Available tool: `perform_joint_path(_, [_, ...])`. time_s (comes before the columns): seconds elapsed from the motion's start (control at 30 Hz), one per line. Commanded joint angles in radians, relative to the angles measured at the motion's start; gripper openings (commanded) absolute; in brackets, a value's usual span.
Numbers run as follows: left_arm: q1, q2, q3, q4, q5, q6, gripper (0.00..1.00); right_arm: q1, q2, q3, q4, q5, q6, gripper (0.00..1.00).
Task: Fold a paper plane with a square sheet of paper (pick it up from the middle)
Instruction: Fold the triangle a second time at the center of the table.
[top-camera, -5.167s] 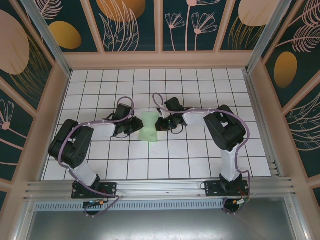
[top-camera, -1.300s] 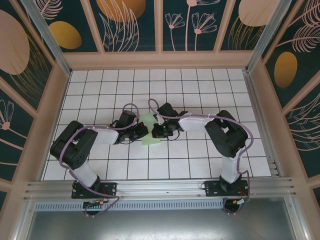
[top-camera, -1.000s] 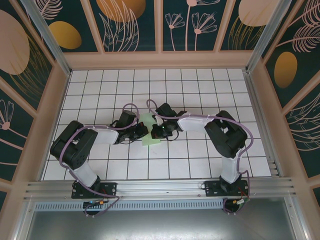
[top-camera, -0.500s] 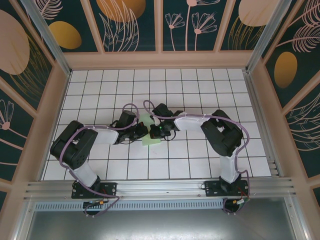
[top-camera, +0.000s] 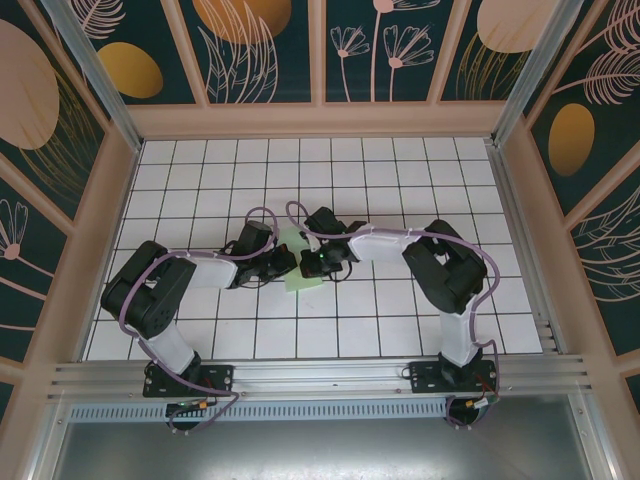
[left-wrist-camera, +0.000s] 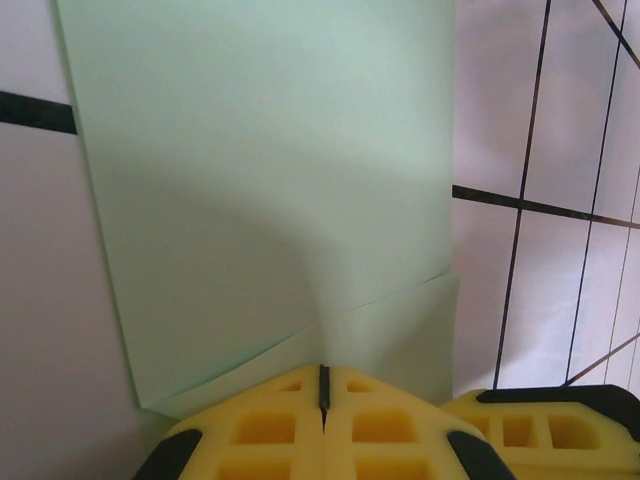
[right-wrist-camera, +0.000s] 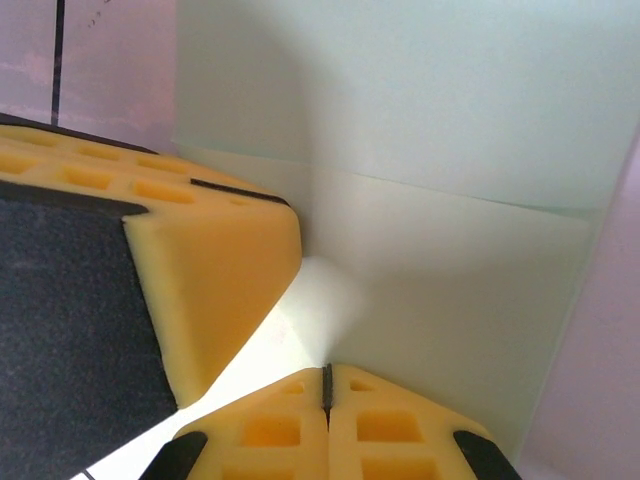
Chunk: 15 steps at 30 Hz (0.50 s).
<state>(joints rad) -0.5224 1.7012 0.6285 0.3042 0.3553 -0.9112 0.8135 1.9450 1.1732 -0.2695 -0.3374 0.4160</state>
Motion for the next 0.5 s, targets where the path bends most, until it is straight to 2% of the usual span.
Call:
perform_joint_path(0.0, [-0.005, 0.069, -0.026, -0.142, -0.081, 0.014, 0.03, -0.011, -0.031, -0.043, -0.109, 0.052, -0.033, 0.01])
perform_joint_path(0.47, [-0.005, 0.067, -0.019, -0.148, -0.079, 0.018, 0.03, -0.029, -0.095, -0.137, -0.111, 0.046, -0.041, 0.01])
